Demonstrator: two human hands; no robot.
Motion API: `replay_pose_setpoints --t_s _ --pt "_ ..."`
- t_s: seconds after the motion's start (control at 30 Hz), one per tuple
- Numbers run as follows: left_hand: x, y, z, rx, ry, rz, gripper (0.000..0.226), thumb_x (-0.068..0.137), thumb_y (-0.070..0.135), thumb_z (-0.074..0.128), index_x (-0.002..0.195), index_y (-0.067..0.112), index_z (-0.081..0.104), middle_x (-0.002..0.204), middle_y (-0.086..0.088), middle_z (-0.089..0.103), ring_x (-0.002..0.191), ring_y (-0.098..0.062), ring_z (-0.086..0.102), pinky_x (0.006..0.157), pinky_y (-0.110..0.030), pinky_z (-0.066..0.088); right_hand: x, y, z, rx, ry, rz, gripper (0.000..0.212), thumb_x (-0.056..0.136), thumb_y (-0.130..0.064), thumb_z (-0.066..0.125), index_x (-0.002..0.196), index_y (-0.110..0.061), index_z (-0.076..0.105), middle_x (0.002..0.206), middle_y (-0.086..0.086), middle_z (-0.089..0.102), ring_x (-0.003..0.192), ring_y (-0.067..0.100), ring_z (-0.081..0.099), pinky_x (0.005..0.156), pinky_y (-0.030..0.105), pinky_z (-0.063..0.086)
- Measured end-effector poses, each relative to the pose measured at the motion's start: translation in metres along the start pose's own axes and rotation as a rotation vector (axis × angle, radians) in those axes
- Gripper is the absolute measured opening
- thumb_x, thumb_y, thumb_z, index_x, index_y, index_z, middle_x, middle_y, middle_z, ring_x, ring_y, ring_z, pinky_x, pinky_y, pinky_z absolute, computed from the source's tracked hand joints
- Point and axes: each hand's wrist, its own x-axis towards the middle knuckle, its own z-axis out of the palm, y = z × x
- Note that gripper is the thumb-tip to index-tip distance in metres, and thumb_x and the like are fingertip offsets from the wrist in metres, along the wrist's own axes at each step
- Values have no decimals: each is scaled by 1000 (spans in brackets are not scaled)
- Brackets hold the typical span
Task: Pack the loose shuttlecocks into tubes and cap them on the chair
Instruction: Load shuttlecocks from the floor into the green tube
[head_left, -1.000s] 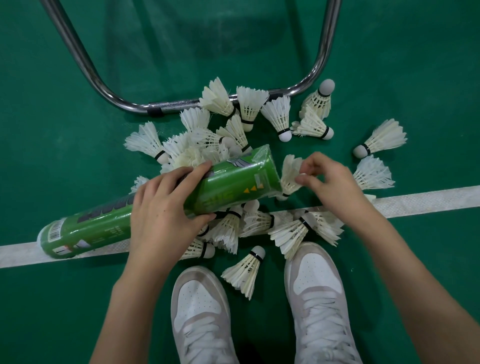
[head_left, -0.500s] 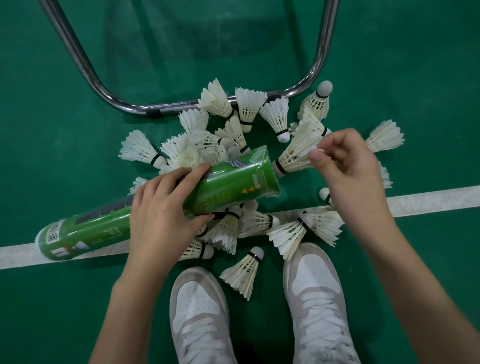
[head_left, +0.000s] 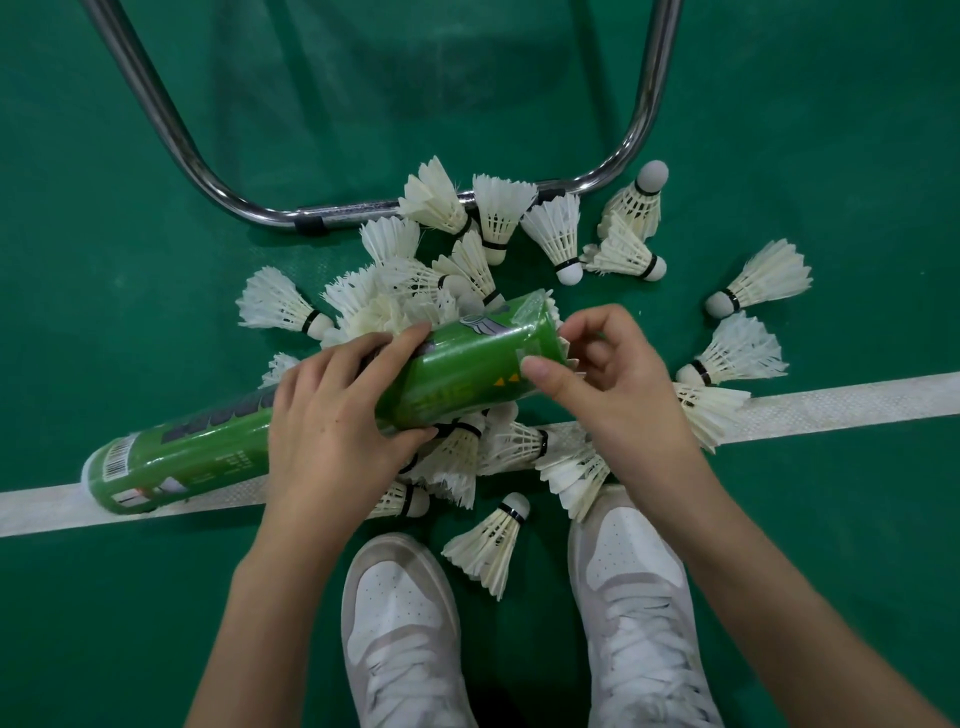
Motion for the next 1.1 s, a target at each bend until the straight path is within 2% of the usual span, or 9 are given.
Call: replay_pose_setpoints --t_s 0.17,0.43,0.57,0.67,0.9,1.1 --pt "1 0 1 -4 3 7 87 61 31 85 137 34 43 125 -1 57 111 -29 48 93 -47 38 2 4 3 -177 50 -40 40 68 -11 79 83 -27 46 80 -15 54 70 -3 48 68 12 40" --pt "0 1 1 -1 11 18 87 61 31 85 137 33 43 124 -2 57 110 -29 48 93 -47 38 4 3 2 -183 56 -39 33 68 -7 77 82 -26 53 80 -14 61 75 0 54 72 12 44" --pt "-1 1 1 -1 11 19 88 60 31 85 137 34 43 124 -2 57 110 -28 47 93 -46 37 5 0 -1 -156 -59 -13 27 76 -5 71 85 -27 59 86 -13 67 85 -1 62 79 12 48" --pt "-1 2 1 -1 9 21 88 60 31 85 137 34 43 124 -1 57 111 -27 46 93 -46 38 7 0 -1 -162 -147 -5 30 81 -2 66 87 -31 60 84 -16 67 84 -3 63 82 16 49" --pt "0 2 1 -7 15 22 87 60 33 84 137 34 43 124 -2 57 111 -29 49 92 -47 38 9 0 -8 -188 -182 -14 20 78 -9 71 94 -19 64 91 -1 69 90 13 62 84 24 50" --pt "0 2 1 -5 15 27 88 60 32 85 137 34 43 124 -2 58 111 -28 48 92 -47 38 11 -1 -10 -224 -180 -4 32 75 -7 74 94 -28 60 92 -10 69 90 0 63 83 16 49"
